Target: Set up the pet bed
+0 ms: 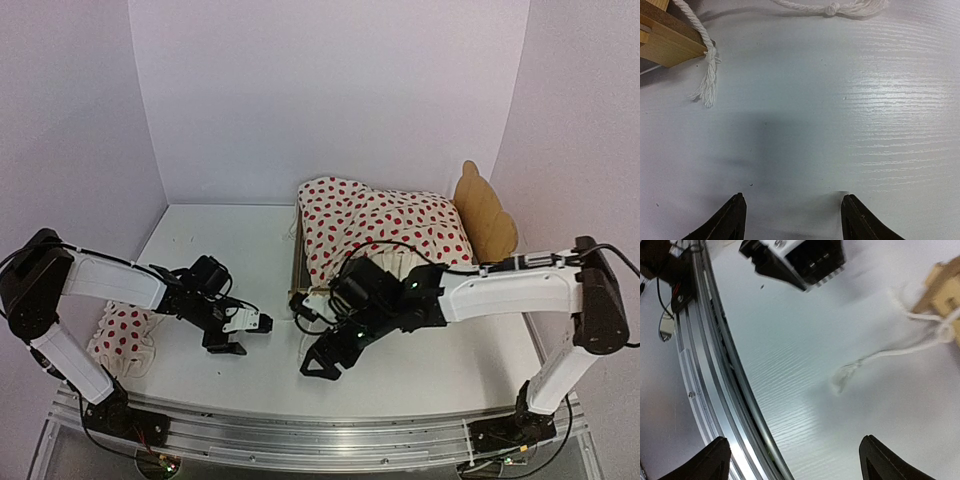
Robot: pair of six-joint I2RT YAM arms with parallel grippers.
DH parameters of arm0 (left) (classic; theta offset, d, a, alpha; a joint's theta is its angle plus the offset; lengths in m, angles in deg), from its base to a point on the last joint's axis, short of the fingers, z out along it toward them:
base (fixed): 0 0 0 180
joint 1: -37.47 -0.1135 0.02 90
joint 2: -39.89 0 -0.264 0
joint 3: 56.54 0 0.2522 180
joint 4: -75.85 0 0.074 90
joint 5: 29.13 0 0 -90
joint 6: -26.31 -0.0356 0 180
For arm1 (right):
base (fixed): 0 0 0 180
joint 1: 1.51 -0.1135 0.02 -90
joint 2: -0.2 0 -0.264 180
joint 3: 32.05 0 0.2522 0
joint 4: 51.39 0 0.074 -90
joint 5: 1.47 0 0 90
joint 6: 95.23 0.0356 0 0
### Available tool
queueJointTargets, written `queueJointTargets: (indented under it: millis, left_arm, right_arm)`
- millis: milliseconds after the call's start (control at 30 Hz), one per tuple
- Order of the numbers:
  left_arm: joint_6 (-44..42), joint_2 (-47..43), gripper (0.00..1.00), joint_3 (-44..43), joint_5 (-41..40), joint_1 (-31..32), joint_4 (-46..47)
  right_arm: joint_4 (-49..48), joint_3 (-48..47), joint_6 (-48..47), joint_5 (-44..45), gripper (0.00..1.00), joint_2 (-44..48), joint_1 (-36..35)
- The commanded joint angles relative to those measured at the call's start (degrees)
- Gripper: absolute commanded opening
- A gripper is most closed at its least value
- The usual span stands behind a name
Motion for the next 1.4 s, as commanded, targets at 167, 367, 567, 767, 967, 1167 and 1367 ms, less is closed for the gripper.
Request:
queueJointTargets:
  millis: [167,367,567,767,967,1167,1367]
  left_arm:
    - [12.3,0.1,0.68,-10.3,3.6,-0.3,2.5]
    - [10.7,3.5,0.73,-10.9,5.1,-0.3,5.6]
    - [8.9,4.5,0.72,-18.4,3.1,-0.2,7.5]
    - [14.2,5.2,0.72,-28.2,5.4,0.9,10.9]
    - [18.5,12.3,0.75,-35.0,2.4,6.9,13.6]
    - [21.3,20.2,0.66,-40.6,-4.1,8.6,16.6]
    - [18.3,20.1,0.58,-40.7,-5.4,12.4,17.3]
  right_arm:
    - [12.5,-3.6,9.9,16.2,0.84,17.2,14.8]
    - [14.1,-4.8,11.4,20.2,0.85,17.2,20.0]
    - [20.6,-12.6,9.5,27.0,0.83,14.8,27.6]
    - [29.0,-17.9,6.5,34.0,0.82,9.5,36.3]
    - [29.2,-15.2,5.9,32.0,0.78,4.8,42.7]
    - [29.2,-12.0,6.1,22.0,0.64,2.3,44.6]
    - [24.6,-10.9,9.7,18.7,0.52,3.7,38.7]
